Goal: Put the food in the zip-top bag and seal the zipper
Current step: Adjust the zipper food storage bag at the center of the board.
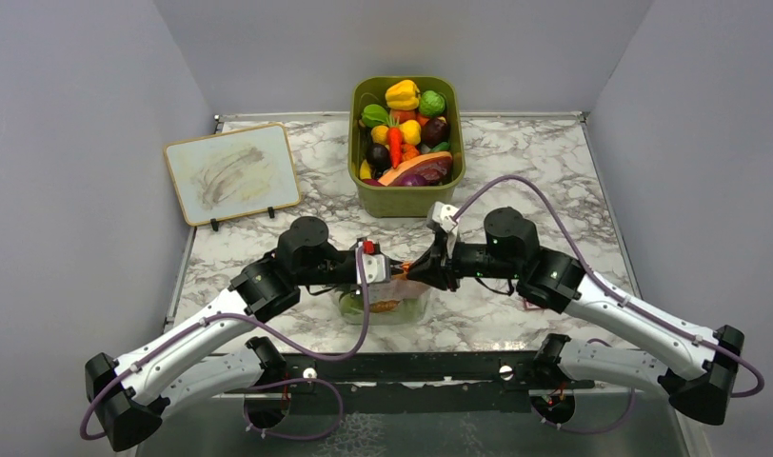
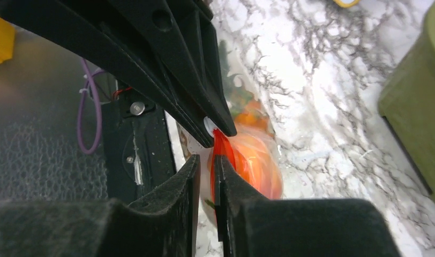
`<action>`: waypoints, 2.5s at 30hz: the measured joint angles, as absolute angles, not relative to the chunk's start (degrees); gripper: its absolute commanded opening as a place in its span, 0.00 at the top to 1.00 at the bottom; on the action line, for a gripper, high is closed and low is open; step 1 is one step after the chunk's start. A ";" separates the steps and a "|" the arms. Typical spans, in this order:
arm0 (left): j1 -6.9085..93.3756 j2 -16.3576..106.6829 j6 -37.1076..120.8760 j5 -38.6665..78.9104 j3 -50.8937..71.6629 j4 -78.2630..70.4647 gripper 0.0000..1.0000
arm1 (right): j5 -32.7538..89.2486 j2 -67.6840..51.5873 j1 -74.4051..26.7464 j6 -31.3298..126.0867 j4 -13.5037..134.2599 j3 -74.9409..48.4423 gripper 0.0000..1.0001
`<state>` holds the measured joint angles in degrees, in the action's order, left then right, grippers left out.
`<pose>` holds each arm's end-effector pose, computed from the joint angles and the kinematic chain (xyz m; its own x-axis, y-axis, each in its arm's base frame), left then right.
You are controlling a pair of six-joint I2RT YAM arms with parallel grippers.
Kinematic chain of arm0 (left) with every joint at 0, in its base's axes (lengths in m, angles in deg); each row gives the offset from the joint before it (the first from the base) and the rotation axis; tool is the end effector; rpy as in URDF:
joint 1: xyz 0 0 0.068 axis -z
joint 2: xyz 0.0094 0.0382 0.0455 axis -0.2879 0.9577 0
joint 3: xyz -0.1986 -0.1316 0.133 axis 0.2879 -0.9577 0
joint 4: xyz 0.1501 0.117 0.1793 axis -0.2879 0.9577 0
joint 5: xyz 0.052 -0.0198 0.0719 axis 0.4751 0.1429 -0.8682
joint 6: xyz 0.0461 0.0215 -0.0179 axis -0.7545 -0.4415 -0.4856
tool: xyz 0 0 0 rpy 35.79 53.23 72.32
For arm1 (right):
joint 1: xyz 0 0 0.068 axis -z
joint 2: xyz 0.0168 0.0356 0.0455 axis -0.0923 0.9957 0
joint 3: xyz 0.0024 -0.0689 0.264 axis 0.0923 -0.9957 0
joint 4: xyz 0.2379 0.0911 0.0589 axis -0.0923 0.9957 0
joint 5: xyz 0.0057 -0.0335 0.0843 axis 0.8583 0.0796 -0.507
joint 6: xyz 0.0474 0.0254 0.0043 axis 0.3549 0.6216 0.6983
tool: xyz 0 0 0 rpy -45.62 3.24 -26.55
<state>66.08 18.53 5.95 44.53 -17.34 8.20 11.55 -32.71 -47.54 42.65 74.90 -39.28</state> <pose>0.1128 -0.1609 0.3277 0.2571 0.2336 -0.9377 0.9587 0.0607 0.2779 0.1231 0.1867 0.3242 -0.2603 -0.2885 -0.9214 -0.9482 0.2564 0.1876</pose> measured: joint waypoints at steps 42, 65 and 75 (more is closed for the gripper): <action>66.10 16.78 1.07 51.59 -18.58 6.89 1.00 | 23.38 -39.66 -47.85 38.39 100.49 -27.08 0.62; 66.10 16.78 -0.09 52.42 -18.58 7.75 1.00 | 21.50 -38.56 -47.85 38.26 101.93 -27.21 0.69; 66.10 16.78 -0.20 52.61 -18.58 8.16 1.00 | 21.47 -38.67 -47.85 37.71 102.96 -27.00 0.69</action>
